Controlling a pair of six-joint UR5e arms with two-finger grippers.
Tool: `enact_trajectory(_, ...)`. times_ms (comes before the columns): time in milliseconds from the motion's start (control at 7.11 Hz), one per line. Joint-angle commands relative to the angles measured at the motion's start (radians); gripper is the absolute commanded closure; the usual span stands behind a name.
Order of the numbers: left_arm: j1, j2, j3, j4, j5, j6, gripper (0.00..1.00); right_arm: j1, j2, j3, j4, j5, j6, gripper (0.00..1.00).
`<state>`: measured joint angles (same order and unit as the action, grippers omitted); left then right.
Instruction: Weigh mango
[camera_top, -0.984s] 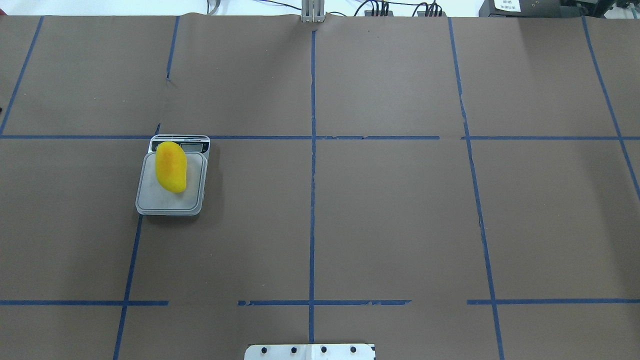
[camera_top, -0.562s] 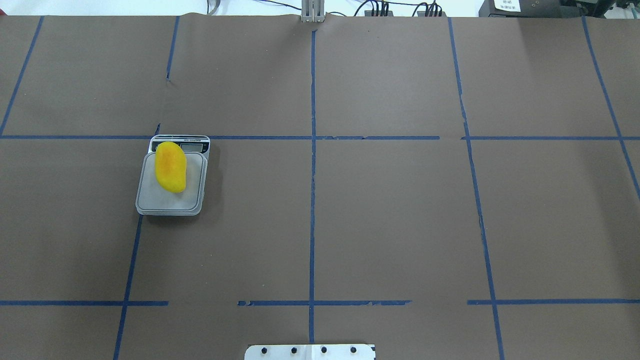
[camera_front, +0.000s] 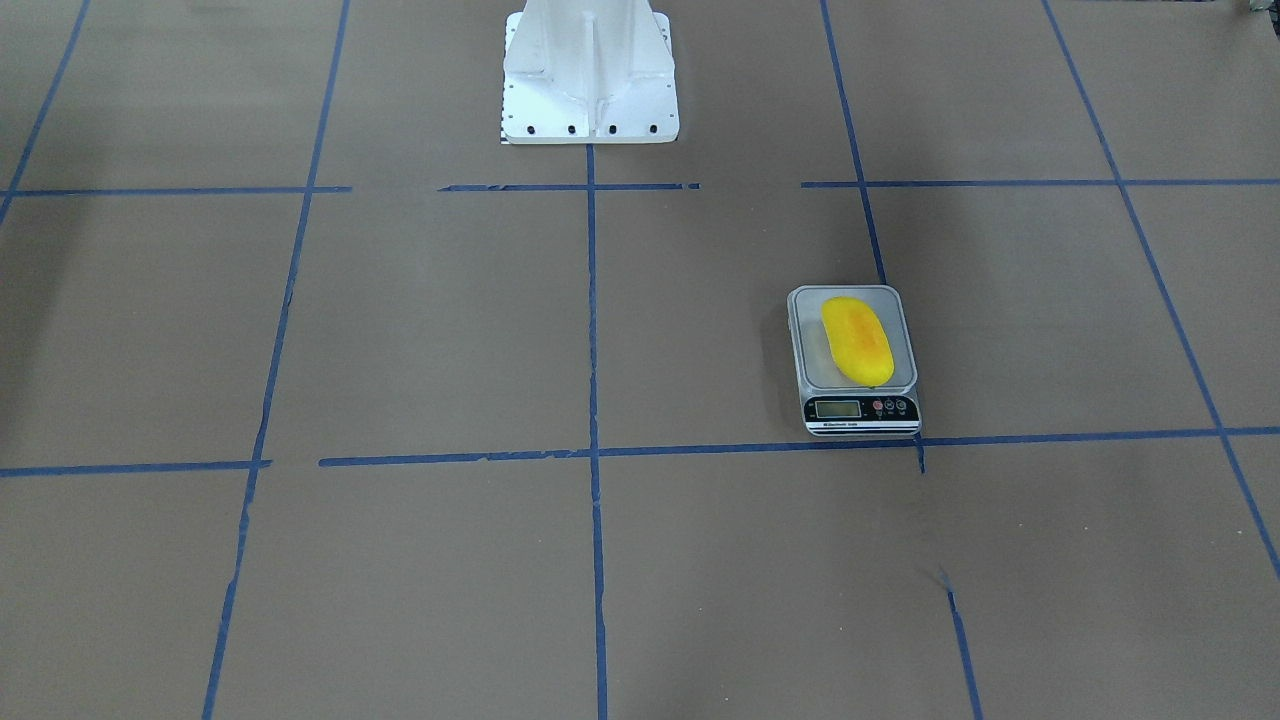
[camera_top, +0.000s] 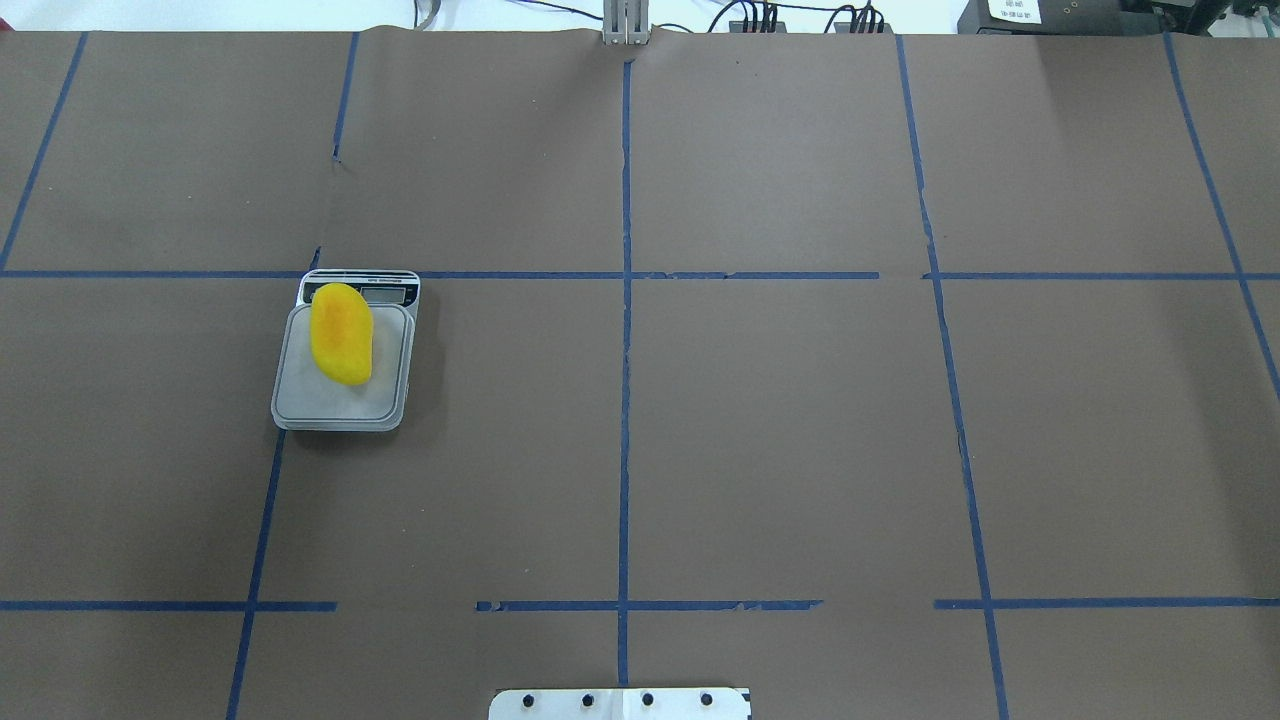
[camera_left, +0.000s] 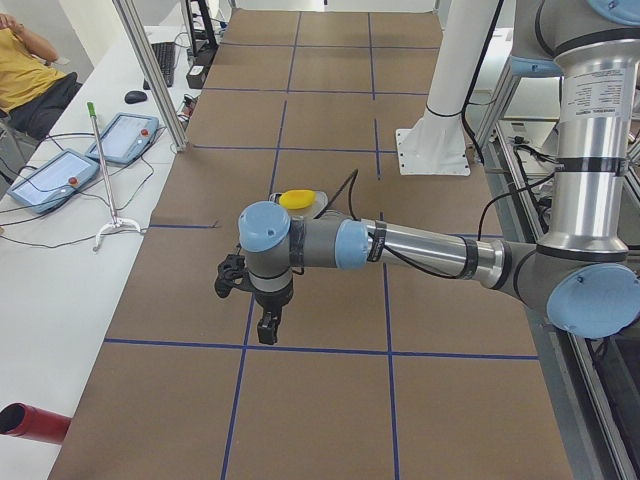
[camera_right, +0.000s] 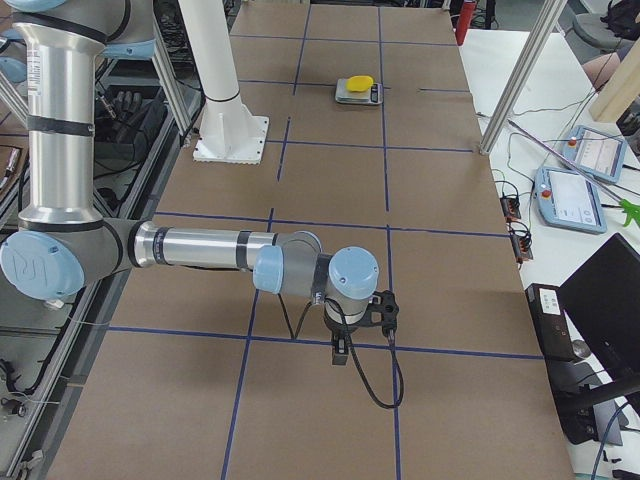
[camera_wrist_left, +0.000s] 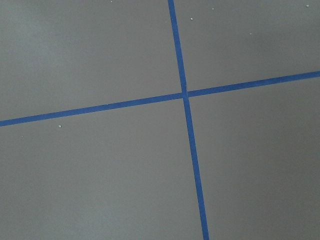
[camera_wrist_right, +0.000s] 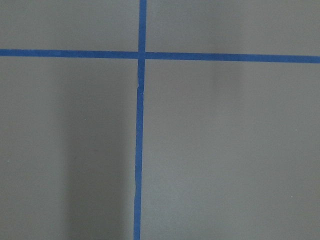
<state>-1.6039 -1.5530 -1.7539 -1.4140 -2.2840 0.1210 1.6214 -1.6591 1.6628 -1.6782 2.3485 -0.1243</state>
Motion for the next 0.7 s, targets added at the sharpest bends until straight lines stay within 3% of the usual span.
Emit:
enact_trajectory(0, -0.001, 0.010, 0.008, -0.005, -0.003, -0.006, 0.00, 0.000, -0.001, 0.000, 0.000, 0.000, 0.000, 0.00)
enact_trajectory(281, -0.019, 0.011, 0.043, -0.003, -0.014, -0.004, 0.00, 0.000, 0.001, 0.000, 0.000, 0.000, 0.000, 0.00)
enact_trajectory(562, -0.025, 0.013, 0.148, -0.042, -0.100, 0.081, 0.00, 0.000, 0.001, 0.000, 0.000, 0.000, 0.000, 0.00)
